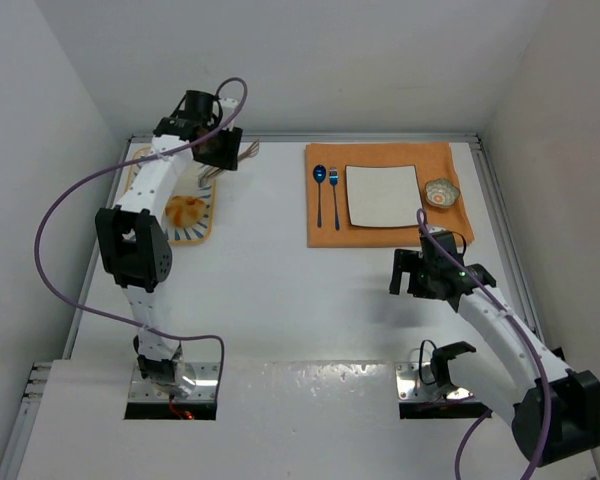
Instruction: Place the bread
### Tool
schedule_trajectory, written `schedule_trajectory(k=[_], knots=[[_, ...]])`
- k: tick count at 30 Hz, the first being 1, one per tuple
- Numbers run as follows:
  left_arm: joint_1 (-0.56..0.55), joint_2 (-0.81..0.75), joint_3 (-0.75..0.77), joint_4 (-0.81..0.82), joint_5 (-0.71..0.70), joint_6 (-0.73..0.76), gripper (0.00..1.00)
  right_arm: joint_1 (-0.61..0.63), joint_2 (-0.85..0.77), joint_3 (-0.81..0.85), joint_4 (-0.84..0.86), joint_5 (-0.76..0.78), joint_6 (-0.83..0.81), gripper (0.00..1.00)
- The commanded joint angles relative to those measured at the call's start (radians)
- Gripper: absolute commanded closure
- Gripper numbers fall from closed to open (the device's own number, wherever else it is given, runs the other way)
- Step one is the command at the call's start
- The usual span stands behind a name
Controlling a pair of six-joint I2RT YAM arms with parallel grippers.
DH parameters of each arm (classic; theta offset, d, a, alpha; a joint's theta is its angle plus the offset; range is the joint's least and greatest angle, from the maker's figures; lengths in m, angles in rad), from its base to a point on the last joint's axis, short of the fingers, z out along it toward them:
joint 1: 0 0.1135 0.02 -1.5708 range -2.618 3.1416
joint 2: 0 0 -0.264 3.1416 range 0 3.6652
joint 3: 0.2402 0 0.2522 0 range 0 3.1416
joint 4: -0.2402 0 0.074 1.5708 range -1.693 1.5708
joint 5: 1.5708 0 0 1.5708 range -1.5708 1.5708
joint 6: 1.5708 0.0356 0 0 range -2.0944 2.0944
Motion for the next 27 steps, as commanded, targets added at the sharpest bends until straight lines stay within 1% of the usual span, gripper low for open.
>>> schedule_trajectory(k=[1,3,5,6,7,9,10,14,18,21,27], knots=[[0.054,-0.017,0.014,0.007,-0.016,0.010,0.43,-0.002,0.001,0.025,-0.005,0.018,-0.021,0.03],[0.082,-0.029,0.014,0.007,-0.030,0.010,0.43,-0.002,0.010,0.034,0.000,0.013,-0.027,0.03],[0.145,-0.060,0.014,0.007,-0.039,0.010,0.43,0.001,0.005,0.028,0.027,-0.001,-0.027,0.03],[0.171,-0.069,-0.009,-0.005,-0.039,0.000,0.43,-0.002,0.002,0.024,0.033,-0.004,-0.030,0.03],[0.226,-0.080,-0.022,-0.005,-0.039,0.000,0.43,-0.003,0.002,0.022,0.046,-0.018,-0.033,0.03],[0.283,-0.120,-0.051,-0.005,-0.039,0.000,0.42,-0.002,0.005,0.022,0.055,-0.027,-0.044,0.03],[0.331,-0.130,-0.078,-0.005,-0.039,0.000,0.41,0.001,0.010,0.028,0.059,-0.031,-0.055,0.03],[0.436,-0.150,-0.120,-0.005,-0.039,0.000,0.39,0.000,0.036,0.039,0.064,-0.038,-0.079,0.03],[0.501,-0.106,-0.120,-0.005,-0.008,-0.011,0.39,0.000,0.059,0.027,0.070,-0.053,-0.073,0.03],[0.534,-0.059,-0.120,-0.005,0.082,-0.011,0.39,0.000,0.059,0.018,0.076,-0.059,-0.072,0.03],[0.554,-0.037,-0.111,0.023,0.169,0.007,0.39,0.003,0.054,0.018,0.073,-0.047,-0.061,0.03]])
